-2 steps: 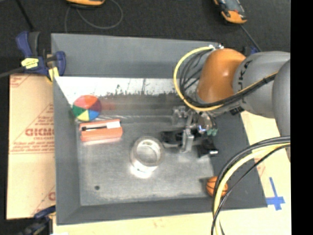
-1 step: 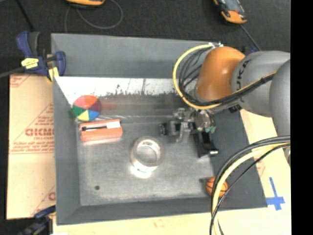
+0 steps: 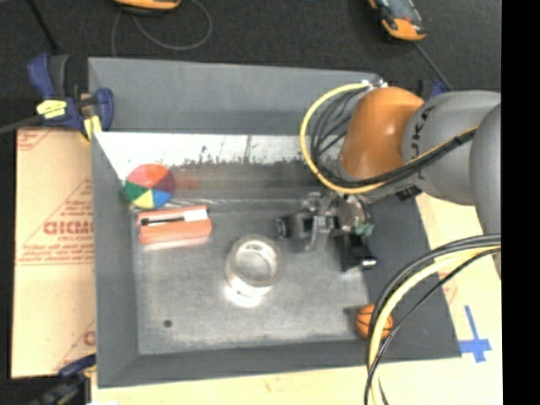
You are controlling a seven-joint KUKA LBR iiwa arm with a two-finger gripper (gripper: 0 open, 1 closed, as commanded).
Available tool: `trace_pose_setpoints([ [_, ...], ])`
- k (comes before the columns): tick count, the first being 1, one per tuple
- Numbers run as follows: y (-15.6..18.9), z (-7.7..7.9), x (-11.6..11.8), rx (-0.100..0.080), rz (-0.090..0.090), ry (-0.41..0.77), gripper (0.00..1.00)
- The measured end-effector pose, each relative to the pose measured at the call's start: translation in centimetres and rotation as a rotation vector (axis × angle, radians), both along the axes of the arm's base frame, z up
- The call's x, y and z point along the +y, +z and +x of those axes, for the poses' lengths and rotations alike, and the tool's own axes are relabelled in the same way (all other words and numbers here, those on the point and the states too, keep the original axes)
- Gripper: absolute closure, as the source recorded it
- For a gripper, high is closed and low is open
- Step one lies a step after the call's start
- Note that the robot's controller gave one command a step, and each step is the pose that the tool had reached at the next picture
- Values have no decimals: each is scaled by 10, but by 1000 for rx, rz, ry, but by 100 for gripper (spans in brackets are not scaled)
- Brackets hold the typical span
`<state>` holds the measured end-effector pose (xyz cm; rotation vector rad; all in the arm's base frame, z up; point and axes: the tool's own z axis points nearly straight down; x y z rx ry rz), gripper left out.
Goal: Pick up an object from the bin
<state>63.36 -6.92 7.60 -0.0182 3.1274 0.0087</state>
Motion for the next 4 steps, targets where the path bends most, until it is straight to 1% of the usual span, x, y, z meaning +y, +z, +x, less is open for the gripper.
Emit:
trace_pose_setpoints([
  [1,46,-4,-1,22,-3,-18,100],
  [2,61,-3,-1,18,-3,-22,100],
  [3,39,-7,27,5,-9,105,100],
  [4,180,0,-36,12,-8,124,100],
])
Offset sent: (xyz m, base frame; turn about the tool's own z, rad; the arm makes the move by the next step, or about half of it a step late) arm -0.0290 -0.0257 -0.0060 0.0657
